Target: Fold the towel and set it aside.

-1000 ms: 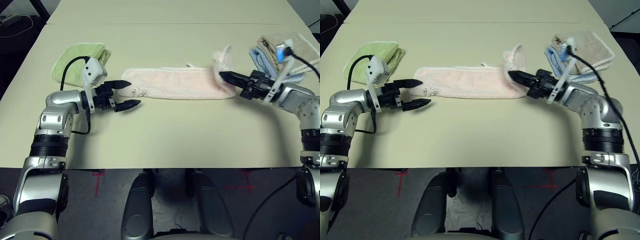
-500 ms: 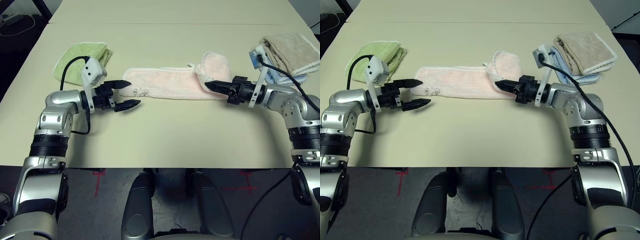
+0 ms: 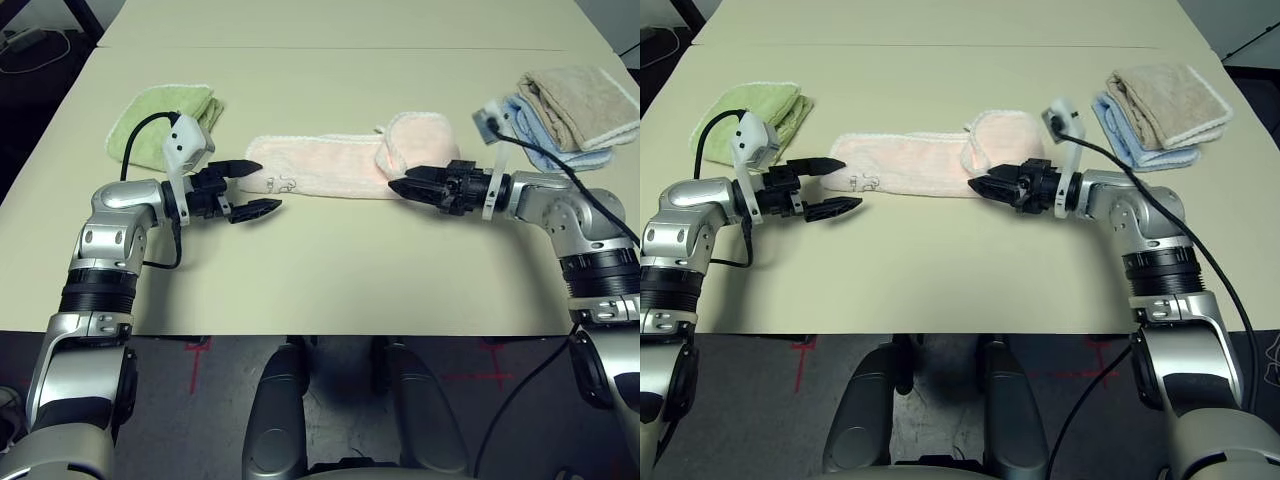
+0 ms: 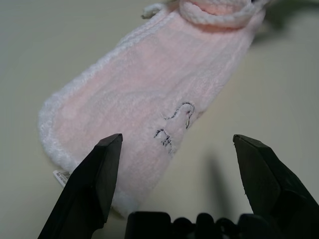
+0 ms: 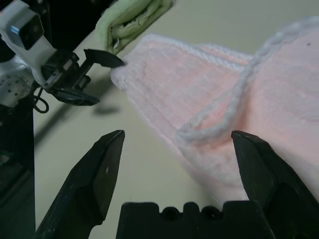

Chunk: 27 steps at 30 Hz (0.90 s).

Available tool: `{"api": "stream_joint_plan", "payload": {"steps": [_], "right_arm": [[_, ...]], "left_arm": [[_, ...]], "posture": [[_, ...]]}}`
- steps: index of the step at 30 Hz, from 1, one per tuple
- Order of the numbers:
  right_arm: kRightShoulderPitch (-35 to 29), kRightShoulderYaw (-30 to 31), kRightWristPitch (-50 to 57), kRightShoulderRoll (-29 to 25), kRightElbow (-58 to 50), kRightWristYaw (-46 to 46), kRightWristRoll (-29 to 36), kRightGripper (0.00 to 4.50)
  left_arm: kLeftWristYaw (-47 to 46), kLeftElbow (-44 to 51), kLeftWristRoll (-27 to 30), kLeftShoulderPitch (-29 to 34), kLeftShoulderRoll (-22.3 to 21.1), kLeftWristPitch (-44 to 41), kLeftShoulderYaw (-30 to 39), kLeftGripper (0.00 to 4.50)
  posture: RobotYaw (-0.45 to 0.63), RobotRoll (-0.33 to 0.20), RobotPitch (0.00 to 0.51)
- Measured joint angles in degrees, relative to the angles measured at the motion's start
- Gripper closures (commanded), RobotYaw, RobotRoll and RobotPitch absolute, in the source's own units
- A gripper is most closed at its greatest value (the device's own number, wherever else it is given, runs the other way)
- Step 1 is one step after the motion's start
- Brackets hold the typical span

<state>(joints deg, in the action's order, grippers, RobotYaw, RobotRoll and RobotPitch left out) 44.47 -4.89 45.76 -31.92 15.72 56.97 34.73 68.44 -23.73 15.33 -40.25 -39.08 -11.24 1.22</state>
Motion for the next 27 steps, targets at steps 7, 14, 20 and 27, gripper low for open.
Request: {"api": "stream_joint_plan", "payload": {"steps": [7,14,20,27], "right_arm": [[0.0,-4.8,-5.9,-5.8,3.7,3.7,-0.3,0.01],[0.2,-3.0,-33.7,-6.7,18.9,10.8,-10.9,0.01],[3.7,-2.9,-54.7,-3.9,35.1,18.3,-14.5,0.01],[6.3,-2.9,-60.7,-2.9,43.5,26.0,-15.3,0.01]], "left_arm": [[0.0,-0.6,0.0,-0.9,0.3,0.0,-0.2,0.0],[0.1,-1.5,0.0,-2.2,0.7,-0.2,-0.5,0.0],[0.0,-1.1,0.2,-1.5,0.7,-1.8,-0.2,0.0],[-7.4,5.8,1.5,4.0,2.7,-5.2,2.7,0.0]], "posture": [[-0.01,0.0,0.229],[0.0,0.0,0.237],[0.03,0.0,0.242],[0.06,0.0,0.249]]}}
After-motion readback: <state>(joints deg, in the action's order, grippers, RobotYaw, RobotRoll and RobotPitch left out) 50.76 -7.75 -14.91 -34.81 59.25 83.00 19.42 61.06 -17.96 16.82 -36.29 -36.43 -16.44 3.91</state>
